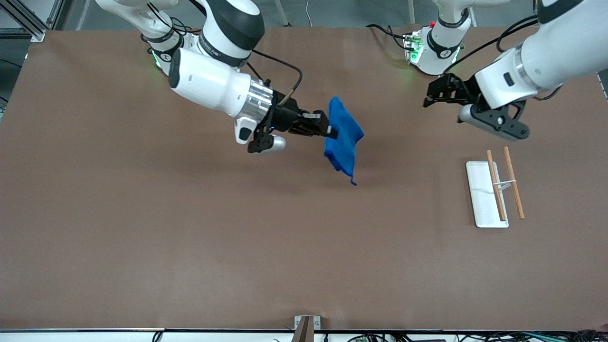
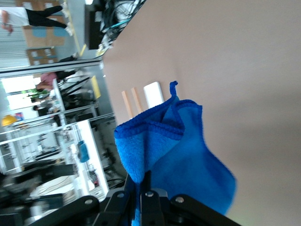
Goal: Right arm passes towel to left arm to hang
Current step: 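Carry the towel toward the left gripper while the left gripper reaches it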
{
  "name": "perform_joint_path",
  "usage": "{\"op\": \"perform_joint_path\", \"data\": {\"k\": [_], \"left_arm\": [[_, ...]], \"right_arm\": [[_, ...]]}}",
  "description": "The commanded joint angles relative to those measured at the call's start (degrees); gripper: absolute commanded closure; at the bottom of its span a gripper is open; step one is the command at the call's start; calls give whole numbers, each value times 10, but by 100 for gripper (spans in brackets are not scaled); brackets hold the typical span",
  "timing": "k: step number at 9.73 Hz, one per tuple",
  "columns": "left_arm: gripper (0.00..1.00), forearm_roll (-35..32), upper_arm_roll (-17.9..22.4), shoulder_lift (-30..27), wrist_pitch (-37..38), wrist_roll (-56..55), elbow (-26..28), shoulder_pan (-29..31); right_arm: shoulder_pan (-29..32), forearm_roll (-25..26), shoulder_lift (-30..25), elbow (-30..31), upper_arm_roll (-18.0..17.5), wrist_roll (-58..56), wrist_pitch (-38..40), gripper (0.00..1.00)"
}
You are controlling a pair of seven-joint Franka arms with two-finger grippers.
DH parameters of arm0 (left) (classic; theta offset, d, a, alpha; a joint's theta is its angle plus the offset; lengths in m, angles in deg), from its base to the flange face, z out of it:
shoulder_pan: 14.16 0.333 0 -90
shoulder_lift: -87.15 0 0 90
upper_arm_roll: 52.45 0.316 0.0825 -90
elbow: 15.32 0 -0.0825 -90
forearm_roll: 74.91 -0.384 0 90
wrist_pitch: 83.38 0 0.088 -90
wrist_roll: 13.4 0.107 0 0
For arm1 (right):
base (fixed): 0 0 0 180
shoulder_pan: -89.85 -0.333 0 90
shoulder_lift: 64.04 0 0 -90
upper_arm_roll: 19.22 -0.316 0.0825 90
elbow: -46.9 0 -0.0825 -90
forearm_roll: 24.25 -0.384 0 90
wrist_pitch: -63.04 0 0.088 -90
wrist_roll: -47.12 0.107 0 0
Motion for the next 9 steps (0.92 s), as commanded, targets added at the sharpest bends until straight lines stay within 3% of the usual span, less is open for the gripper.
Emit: {"op": "perform_joint_path", "data": {"k": [1, 4, 6, 9], "left_arm": [[0, 70, 3, 14, -6, 74, 62, 8], [0, 197, 53, 15, -8, 213, 141, 16], [0, 287, 90, 19, -3, 281, 179, 16], [0, 414, 112, 20, 36, 328, 214, 18]], "right_arm": [[8, -57, 50, -70, -53, -13, -14, 99], [12, -176, 49, -83, -93, -53, -49, 99], [12, -179, 49, -81, -103, -56, -60, 99], [0, -179, 49, -82, -104, -56, -84, 99]]}}
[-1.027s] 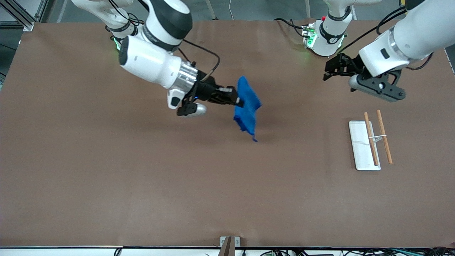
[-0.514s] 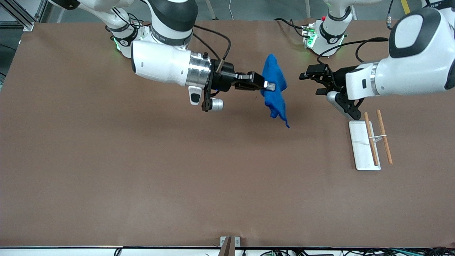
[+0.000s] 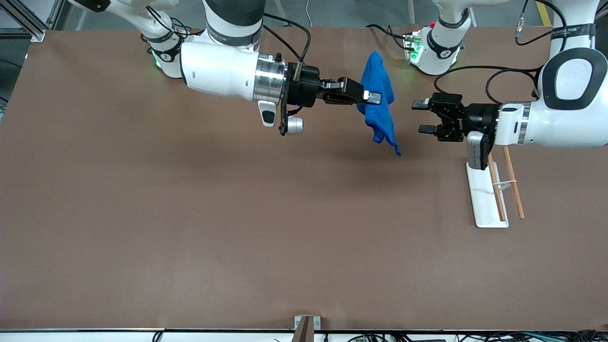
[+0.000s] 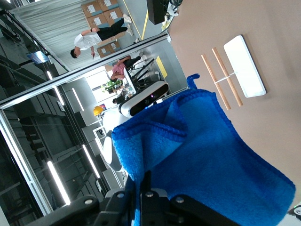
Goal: Right arm passes towel to left arm to hang
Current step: 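Carry the towel toward the left gripper while the left gripper reaches it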
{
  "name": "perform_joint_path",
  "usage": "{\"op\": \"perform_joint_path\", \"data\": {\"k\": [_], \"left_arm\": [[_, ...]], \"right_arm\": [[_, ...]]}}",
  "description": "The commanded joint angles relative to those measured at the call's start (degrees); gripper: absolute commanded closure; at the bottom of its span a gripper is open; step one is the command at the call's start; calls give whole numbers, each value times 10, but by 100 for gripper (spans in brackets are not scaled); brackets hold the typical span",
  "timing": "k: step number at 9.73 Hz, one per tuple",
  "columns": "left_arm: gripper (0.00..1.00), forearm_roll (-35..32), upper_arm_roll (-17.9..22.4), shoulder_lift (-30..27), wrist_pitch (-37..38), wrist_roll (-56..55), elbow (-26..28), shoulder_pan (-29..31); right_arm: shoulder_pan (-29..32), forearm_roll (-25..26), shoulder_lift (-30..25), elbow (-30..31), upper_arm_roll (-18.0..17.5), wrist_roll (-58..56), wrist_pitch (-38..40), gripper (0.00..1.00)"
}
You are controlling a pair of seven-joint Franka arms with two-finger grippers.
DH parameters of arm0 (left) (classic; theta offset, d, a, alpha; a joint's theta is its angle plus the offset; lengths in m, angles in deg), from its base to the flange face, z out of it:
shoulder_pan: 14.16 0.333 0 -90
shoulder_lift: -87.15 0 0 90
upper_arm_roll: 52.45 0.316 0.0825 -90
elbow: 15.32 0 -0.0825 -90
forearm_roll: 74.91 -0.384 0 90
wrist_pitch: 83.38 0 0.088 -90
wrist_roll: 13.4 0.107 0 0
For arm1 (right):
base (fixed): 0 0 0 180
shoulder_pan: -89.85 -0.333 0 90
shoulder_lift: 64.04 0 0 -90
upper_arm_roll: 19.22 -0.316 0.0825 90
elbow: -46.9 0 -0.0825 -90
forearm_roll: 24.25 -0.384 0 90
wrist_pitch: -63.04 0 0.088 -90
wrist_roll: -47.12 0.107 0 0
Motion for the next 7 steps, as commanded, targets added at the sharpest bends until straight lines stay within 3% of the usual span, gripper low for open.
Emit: {"op": "perform_joint_path", "data": {"k": [1, 3, 7], "left_arm": [[0, 65, 10, -1, 24, 30, 27, 1], [0, 128, 10, -1, 28, 55, 36, 1], [5, 180, 10, 16, 24, 105, 58, -4]], "right_arm": [[-4, -13, 8, -3, -15, -17, -19, 99], [-15, -14, 8, -3, -15, -17, -41, 99], [-34, -13, 8, -3, -15, -17, -67, 98]]}}
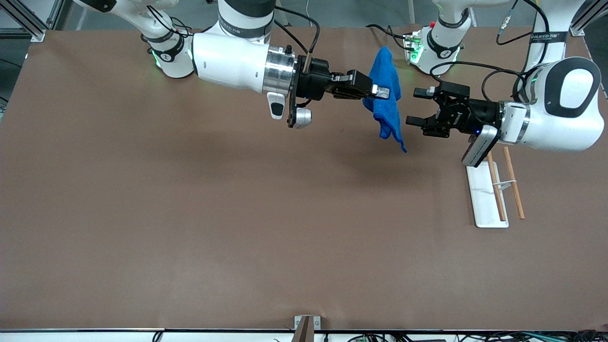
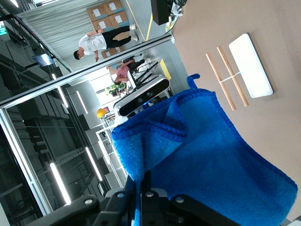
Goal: Right arm passes towel to left arm to hang
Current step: 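Carry the towel toward the left gripper while the left gripper reaches it, then close the left gripper on the hanging towel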
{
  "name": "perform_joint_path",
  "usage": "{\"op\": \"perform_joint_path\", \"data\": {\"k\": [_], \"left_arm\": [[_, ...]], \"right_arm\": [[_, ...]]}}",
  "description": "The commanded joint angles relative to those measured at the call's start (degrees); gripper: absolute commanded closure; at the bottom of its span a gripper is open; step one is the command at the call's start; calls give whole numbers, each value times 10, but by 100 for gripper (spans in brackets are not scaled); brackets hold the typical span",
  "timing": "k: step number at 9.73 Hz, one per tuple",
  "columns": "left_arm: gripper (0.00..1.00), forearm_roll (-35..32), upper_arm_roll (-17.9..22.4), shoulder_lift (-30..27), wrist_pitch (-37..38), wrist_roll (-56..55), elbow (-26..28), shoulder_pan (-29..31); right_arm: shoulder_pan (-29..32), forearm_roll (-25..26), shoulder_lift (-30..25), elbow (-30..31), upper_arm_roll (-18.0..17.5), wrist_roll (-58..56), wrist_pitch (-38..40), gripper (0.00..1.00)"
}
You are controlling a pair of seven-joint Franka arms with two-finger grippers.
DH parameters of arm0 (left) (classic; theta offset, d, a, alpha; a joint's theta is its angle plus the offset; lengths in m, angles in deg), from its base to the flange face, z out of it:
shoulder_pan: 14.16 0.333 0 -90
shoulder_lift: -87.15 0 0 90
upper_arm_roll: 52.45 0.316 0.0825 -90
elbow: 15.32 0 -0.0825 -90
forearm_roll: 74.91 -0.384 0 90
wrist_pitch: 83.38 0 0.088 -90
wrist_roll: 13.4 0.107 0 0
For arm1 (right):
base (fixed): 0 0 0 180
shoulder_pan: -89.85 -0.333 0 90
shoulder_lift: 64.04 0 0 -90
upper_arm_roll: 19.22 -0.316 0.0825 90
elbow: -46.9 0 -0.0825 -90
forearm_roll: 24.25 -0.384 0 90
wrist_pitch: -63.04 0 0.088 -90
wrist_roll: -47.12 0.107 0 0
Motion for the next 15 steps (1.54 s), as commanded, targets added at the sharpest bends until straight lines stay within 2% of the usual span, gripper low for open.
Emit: {"op": "perform_joint_path", "data": {"k": [1, 7, 9, 10, 12, 14, 15], "left_arm": [[7, 50, 1, 12, -6, 28, 23, -2], [14, 120, -6, 15, -45, 53, 50, -16], [20, 137, -16, 12, -61, 53, 55, -16], [32, 137, -16, 11, -61, 53, 57, -13], [51, 137, -16, 7, -58, 49, 59, -11], [82, 136, -15, 6, -51, 44, 59, -8], [90, 135, -13, 6, -43, 44, 59, -5]], "right_arm": [[-12, -13, 4, -3, -8, -14, -23, 98], [-30, -15, 4, -5, -13, -13, -48, 98], [-31, -14, 4, -5, -13, -14, -48, 98], [-32, -14, 5, -6, -13, -13, -48, 98], [-35, -14, 5, -5, -12, -13, -48, 98], [-37, -15, 5, -5, -12, -14, -49, 98], [-37, -15, 5, -4, -12, -14, -49, 98]]}}
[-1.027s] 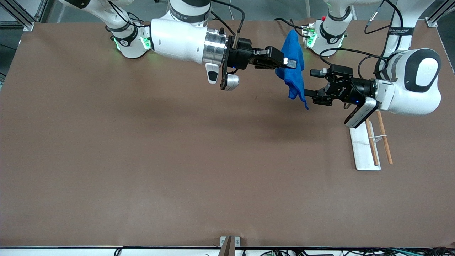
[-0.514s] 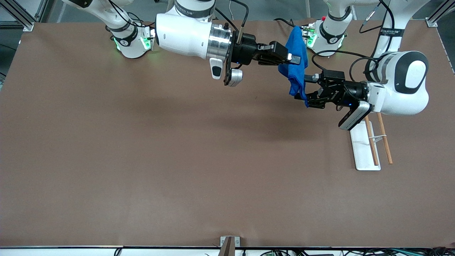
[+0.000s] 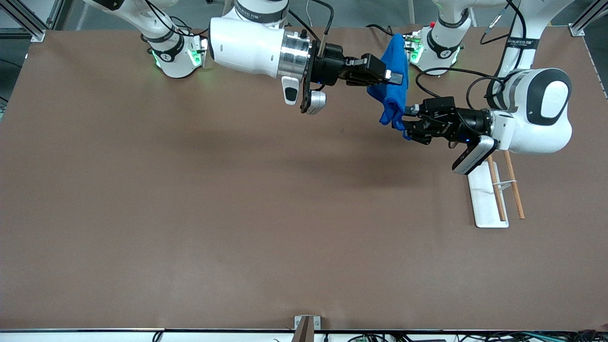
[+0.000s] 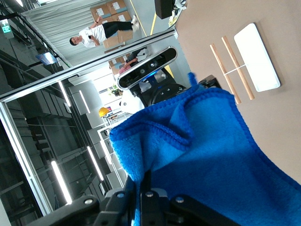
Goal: Right arm passes towel to left arm to hang
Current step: 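Close the left gripper on the hanging towel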
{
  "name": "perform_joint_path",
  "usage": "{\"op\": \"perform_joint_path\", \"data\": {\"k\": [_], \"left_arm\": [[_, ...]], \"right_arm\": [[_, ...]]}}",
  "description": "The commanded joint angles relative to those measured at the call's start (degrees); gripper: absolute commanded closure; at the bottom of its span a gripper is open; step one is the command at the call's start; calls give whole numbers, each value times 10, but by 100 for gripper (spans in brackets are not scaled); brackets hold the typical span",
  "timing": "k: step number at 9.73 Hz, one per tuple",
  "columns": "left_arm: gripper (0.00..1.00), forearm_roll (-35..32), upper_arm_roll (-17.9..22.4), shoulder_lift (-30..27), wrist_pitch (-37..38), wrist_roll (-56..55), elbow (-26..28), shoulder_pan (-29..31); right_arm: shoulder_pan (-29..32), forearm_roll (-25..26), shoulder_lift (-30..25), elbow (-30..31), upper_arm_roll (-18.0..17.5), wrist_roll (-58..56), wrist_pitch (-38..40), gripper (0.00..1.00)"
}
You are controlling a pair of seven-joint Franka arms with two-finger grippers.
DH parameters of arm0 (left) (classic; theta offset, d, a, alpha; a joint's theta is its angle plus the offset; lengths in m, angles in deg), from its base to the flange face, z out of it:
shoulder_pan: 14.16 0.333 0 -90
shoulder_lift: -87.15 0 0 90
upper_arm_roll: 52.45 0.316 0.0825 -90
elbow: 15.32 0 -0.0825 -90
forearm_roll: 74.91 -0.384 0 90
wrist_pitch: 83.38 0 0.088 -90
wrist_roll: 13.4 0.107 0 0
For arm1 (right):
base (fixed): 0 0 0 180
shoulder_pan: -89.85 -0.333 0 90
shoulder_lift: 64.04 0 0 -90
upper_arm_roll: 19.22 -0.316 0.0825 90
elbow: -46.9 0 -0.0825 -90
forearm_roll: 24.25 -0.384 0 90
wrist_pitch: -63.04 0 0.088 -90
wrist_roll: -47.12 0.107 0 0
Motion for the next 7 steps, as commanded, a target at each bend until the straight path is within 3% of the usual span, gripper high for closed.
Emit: {"op": "perform_joint_path", "data": {"k": [1, 5, 6, 7], "left_arm": [[99, 2, 0, -1, 7, 12, 21, 9], [100, -21, 5, 4, 16, 12, 6, 11], [100, -26, 10, 6, 16, 11, 1, 10], [100, -34, 11, 7, 16, 11, -5, 10]], "right_arm": [[-2, -14, 4, -4, -6, -14, -9, 98], [-5, -15, 4, -3, -6, -13, -17, 98], [-3, -15, 4, -3, -6, -3, -14, 92], [-3, -12, 2, 1, -5, 19, -17, 32]]}}
